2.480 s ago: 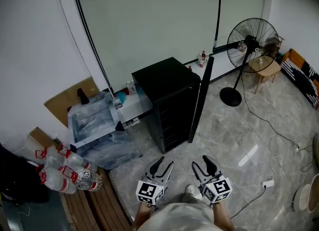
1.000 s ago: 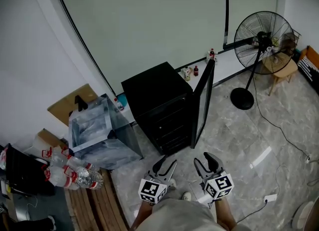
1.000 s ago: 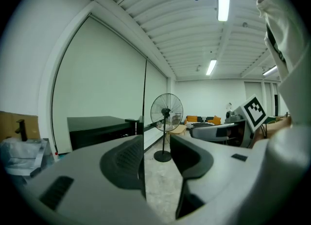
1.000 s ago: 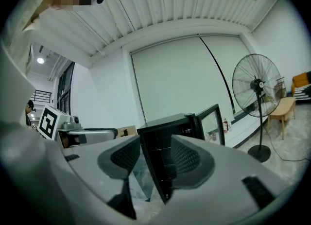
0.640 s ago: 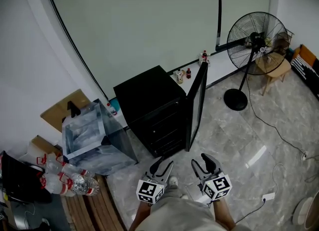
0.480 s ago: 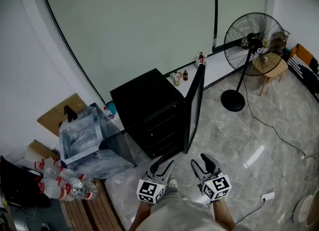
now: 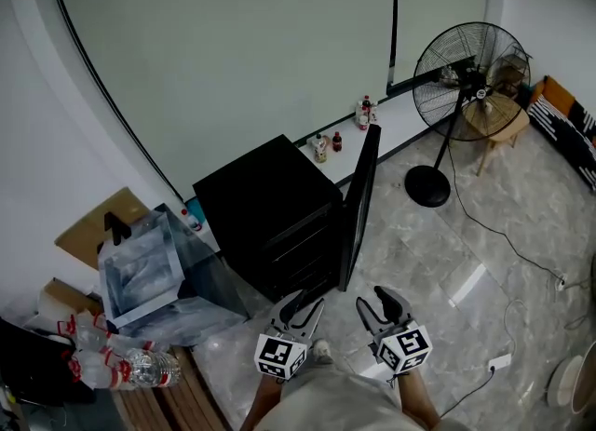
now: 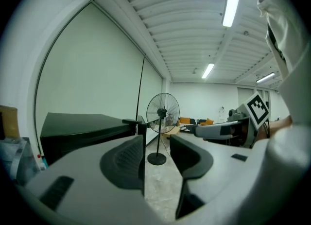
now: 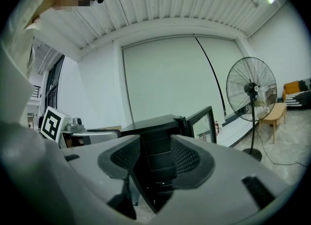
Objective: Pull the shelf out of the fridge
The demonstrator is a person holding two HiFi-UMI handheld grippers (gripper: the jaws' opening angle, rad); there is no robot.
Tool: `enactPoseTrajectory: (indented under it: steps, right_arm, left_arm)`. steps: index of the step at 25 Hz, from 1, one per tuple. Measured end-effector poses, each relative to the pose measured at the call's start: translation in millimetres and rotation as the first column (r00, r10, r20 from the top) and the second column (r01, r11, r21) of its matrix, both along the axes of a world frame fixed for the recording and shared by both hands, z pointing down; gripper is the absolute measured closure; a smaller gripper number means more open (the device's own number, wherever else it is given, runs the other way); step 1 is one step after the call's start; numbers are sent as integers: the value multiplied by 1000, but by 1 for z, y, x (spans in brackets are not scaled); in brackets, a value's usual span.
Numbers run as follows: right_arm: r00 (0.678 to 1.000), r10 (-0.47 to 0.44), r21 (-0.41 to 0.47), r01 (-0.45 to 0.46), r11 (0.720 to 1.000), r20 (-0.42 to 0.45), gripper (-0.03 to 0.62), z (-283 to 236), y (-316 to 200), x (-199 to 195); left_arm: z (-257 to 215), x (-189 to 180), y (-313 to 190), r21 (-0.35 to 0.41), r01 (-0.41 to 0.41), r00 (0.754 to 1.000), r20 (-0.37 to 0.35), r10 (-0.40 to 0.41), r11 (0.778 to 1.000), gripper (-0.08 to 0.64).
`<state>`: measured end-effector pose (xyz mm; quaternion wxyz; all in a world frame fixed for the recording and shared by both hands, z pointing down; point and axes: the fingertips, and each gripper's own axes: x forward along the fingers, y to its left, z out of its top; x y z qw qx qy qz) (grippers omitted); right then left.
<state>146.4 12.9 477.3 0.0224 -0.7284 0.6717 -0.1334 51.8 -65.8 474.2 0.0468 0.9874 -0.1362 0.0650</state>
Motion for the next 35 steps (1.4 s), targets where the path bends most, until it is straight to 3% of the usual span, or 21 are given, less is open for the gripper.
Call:
enactPoseTrajectory:
  steps: [14,21,28,35]
  right_arm:
    - [998,57,-60,-57,997,-6,399,3,-65,11]
    - [999,38,-76,-36,996,20,410,15,-93,9]
    - [999,-10,-92,14,996,53,414,26,-114,9]
    - [990,-113,-124,123,985,82,414,44,-132,20]
  left_arm:
    - [10,28,-62,-62,-100,994,-41,98,993,382]
    - [23,30,-76,-112,-109,993,-66,102,988,383]
    - [33,31,-86,-146,-64,996,-71,54,987,387]
    - [46,32,-100,-205,52,995,-78,-69,977,387]
